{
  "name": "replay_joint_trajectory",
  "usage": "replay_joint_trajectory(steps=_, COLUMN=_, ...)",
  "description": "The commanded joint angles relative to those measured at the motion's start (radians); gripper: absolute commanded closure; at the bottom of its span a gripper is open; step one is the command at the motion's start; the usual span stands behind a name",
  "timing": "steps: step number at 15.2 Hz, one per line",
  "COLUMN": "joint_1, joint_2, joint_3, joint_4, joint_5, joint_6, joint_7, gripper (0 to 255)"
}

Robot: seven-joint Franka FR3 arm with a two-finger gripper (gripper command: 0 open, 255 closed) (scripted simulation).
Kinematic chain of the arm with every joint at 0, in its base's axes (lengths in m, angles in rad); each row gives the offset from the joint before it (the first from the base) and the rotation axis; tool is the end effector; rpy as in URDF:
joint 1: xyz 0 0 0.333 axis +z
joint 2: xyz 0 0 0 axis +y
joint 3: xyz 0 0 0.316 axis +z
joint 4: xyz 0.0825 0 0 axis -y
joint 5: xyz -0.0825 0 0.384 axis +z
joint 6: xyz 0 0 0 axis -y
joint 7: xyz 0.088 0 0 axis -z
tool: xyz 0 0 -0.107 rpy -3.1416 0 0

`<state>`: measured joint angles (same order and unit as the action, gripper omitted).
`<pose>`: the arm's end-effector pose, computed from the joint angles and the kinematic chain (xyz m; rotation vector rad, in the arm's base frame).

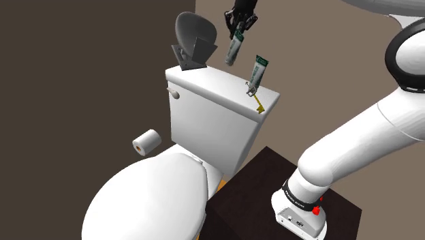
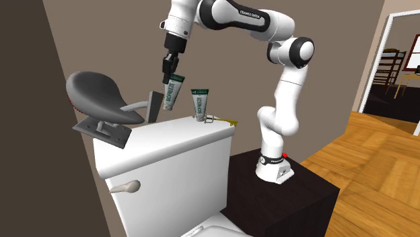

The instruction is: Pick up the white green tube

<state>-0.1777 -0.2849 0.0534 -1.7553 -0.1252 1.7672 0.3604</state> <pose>0.4752 -0.0658 0.7041 2.9151 -0.7111 0.4699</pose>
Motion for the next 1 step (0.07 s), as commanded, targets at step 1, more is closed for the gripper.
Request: replay_joint_trajectory(steps=1, joint_1=0.000, joint_2=0.002, joint_3=0.001, joint_4=0.010, joint_5=0.000, joint_6=-0.008, joint_7=0.000, gripper=255)
